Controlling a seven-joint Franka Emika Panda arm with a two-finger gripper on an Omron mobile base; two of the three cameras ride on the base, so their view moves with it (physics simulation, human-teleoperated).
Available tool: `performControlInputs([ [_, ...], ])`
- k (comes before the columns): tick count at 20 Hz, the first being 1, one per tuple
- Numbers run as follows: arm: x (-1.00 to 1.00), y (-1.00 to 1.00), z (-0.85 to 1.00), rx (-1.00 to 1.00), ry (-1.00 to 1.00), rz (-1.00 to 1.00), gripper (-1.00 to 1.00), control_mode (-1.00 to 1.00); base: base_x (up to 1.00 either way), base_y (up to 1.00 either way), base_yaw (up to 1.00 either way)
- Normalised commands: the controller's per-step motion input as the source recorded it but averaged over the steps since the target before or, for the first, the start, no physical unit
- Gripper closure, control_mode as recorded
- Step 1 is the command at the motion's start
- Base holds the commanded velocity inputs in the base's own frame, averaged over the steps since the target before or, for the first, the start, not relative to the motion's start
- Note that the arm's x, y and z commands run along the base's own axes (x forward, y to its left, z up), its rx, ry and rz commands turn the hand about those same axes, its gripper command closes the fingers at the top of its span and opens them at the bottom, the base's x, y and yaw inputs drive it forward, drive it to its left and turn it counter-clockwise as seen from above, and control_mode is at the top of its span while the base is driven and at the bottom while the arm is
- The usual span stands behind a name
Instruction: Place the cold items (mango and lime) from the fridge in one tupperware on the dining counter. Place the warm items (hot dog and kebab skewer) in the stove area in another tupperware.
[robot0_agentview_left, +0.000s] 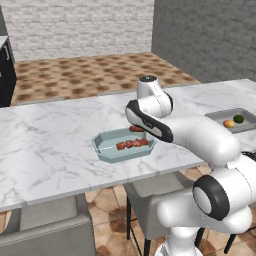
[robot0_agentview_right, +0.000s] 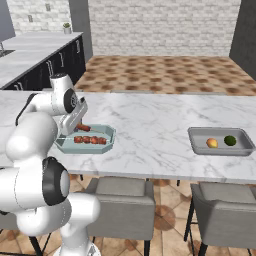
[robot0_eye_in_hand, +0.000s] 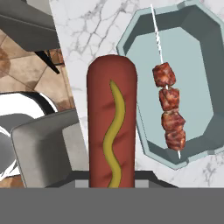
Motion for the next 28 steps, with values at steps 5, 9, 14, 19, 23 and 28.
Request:
performControlInputs([
  [5, 0.79, 0.05, -0.21, 0.0, 0.31, 0.0, 1.0, -1.0, 0.0, 0.0, 0.0],
  [9, 0.68, 0.09, -0.2, 0.0, 0.06, 0.0, 1.0, -1.0, 0.0, 0.0, 0.0],
  [14, 0.39, 0.25, -0.3, 0.0, -0.05, 0.0, 1.0, -1.0, 0.0, 0.0, 0.0],
  [19, 0.19, 0.21, -0.33, 0.0, -0.14, 0.0, 1.0, -1.0, 0.0, 0.0, 0.0],
  [23, 0.22, 0.08, -0.2, 0.0, 0.0, 0.0, 1.0, -1.0, 0.0, 0.0, 0.0],
  [28, 0.24, 0.01, -0.25, 0.0, 0.0, 0.0, 1.0, -1.0, 0.0, 0.0, 0.0],
])
